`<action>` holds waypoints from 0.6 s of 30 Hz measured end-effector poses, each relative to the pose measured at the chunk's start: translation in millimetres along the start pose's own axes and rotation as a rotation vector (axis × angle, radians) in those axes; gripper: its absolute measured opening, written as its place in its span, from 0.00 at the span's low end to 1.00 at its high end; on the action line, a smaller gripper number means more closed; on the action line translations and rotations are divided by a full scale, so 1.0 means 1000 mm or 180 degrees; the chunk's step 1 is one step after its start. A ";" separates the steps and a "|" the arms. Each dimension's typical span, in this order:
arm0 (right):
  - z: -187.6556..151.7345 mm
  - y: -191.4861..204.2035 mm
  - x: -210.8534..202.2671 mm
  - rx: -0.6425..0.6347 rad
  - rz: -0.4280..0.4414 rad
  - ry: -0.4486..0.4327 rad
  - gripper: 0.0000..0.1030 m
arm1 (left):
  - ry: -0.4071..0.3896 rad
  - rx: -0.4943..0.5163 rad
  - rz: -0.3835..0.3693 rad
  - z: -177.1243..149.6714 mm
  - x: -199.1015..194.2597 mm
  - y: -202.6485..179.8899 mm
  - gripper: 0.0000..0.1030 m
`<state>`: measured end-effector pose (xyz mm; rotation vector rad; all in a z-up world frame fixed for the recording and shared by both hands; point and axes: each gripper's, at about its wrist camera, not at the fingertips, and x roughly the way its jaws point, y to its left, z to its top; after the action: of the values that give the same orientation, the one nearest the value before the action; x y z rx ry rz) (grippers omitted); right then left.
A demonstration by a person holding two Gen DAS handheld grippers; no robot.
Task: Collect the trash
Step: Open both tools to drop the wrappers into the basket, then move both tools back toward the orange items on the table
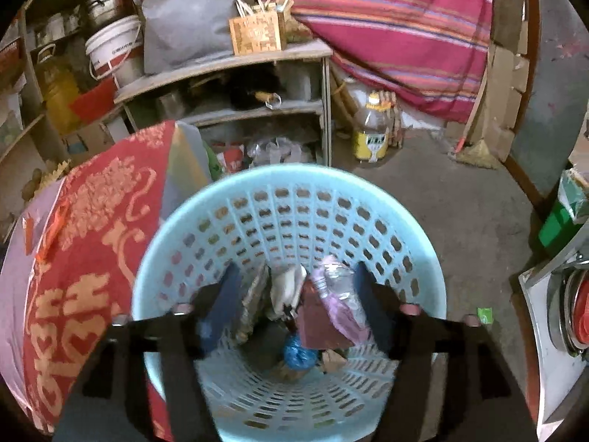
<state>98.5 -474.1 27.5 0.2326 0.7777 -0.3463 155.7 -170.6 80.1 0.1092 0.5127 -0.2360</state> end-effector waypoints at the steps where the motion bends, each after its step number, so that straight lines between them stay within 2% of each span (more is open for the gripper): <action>1: 0.002 0.006 -0.004 -0.0010 -0.0002 -0.0041 0.74 | 0.0006 -0.0025 0.0034 0.000 0.000 0.008 0.95; 7: 0.010 0.056 -0.017 -0.0164 0.0058 -0.0208 0.77 | 0.0050 -0.0234 0.0229 -0.007 -0.003 0.061 0.95; 9: 0.012 0.073 -0.020 -0.0209 0.0091 -0.0262 0.85 | 0.0056 -0.0255 0.0299 -0.010 -0.004 0.072 0.95; 12: 0.015 0.098 -0.025 -0.0278 0.0169 -0.0343 0.86 | 0.0068 -0.0251 0.0449 -0.016 -0.002 0.089 0.95; 18: 0.015 0.139 -0.023 -0.0426 0.0304 -0.0347 0.87 | 0.0166 -0.0328 0.0574 -0.024 0.007 0.114 0.95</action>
<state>147.2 -346.4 64.8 0.1234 0.6768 -0.2140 178.7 -57.6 61.2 0.0609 0.5625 -0.0304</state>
